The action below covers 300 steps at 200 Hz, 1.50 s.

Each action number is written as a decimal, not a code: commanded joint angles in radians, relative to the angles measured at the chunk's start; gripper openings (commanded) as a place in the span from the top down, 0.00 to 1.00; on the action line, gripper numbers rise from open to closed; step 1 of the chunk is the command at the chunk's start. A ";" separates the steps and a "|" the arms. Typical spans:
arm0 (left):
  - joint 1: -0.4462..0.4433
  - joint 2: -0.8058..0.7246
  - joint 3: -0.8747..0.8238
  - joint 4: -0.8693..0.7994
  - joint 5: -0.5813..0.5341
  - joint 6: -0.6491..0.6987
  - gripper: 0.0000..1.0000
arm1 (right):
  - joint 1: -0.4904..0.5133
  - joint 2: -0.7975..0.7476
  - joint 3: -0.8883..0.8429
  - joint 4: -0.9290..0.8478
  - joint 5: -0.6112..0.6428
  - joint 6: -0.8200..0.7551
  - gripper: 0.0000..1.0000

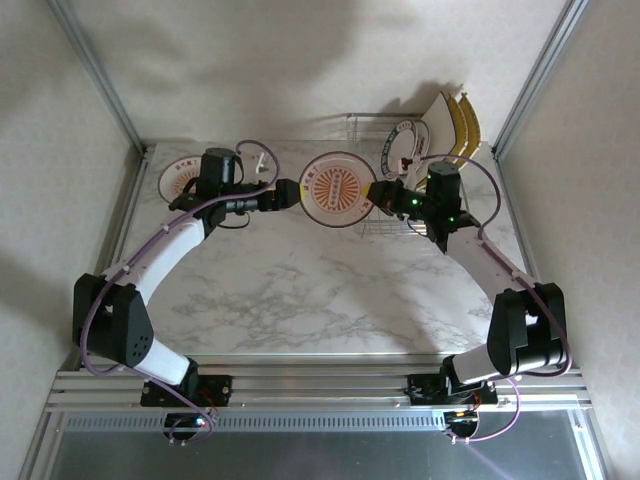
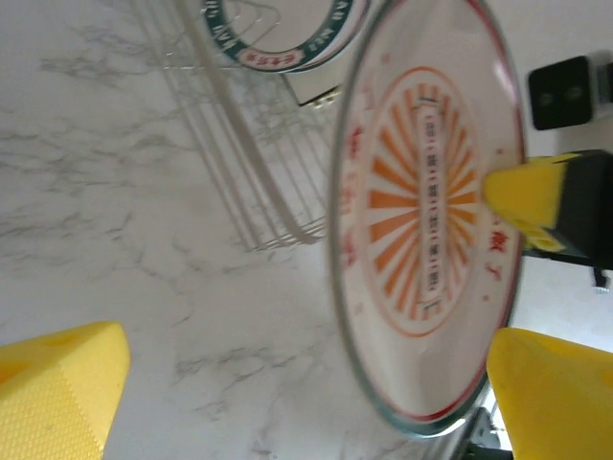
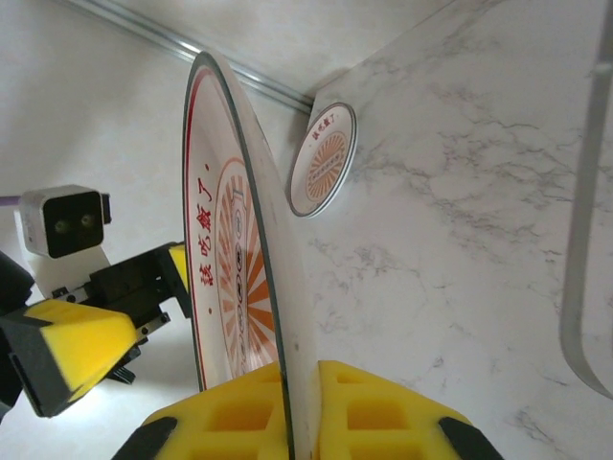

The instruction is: Unload the plates from the dish rack

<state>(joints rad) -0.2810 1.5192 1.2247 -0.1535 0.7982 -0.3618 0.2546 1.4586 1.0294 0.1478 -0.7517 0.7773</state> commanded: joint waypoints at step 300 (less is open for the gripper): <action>0.039 0.161 0.073 0.196 0.075 -0.130 1.00 | 0.045 0.111 0.363 -0.547 0.258 -0.302 0.01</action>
<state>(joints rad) -0.2722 1.6684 1.2625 -0.0185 0.8646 -0.4873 0.3176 1.6104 1.3201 -0.1661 -0.6247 0.6067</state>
